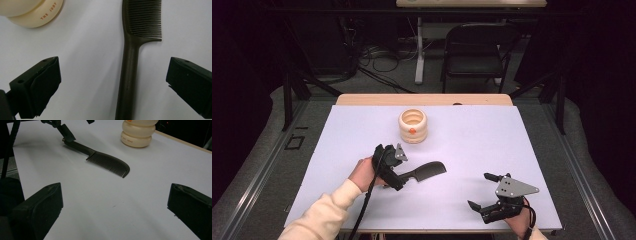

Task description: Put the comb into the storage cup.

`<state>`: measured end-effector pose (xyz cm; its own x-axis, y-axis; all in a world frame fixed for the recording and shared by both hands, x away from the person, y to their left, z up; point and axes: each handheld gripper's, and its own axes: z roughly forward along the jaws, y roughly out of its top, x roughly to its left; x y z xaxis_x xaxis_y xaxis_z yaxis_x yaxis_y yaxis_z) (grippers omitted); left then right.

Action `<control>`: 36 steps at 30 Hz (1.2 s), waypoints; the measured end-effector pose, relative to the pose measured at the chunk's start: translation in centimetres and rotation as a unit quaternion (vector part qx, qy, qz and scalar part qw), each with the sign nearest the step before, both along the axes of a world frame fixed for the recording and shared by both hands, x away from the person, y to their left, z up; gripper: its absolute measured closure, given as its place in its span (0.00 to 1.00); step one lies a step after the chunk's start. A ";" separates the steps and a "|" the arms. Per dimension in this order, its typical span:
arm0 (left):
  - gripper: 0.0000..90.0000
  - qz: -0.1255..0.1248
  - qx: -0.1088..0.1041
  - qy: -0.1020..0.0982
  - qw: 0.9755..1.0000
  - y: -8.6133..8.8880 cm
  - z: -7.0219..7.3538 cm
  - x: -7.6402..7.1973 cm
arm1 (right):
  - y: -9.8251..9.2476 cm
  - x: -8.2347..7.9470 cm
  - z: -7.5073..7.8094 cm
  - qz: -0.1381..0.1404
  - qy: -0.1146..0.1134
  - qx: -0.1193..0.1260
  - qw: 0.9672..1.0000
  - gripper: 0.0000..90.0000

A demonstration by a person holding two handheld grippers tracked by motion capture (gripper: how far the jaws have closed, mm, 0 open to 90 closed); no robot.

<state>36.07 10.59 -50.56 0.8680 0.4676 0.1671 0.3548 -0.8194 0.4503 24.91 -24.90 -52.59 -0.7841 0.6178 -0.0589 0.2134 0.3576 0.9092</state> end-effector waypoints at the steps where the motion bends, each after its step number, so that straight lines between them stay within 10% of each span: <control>1: 0.00 -0.002 0.006 0.000 1.000 -0.1 0.0 0.1 | 0.0 0.0 0.0 0.000 0.001 -0.001 1.000 0.00; 20: 0.19 -0.017 0.051 0.021 0.998 -1.7 -0.3 0.5 | 0.0 0.0 0.0 0.002 0.004 0.000 1.000 0.00; 36: 0.61 -0.025 0.073 0.068 0.995 -3.2 -1.3 1.2 | 0.0 0.0 -0.1 0.004 0.008 -0.002 1.000 0.00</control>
<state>37.32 7.40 -51.83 0.9090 0.4024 0.1087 0.3614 -0.8908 0.2753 24.95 -24.86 -52.70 -0.7895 0.6118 -0.0494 0.2249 0.3631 0.9042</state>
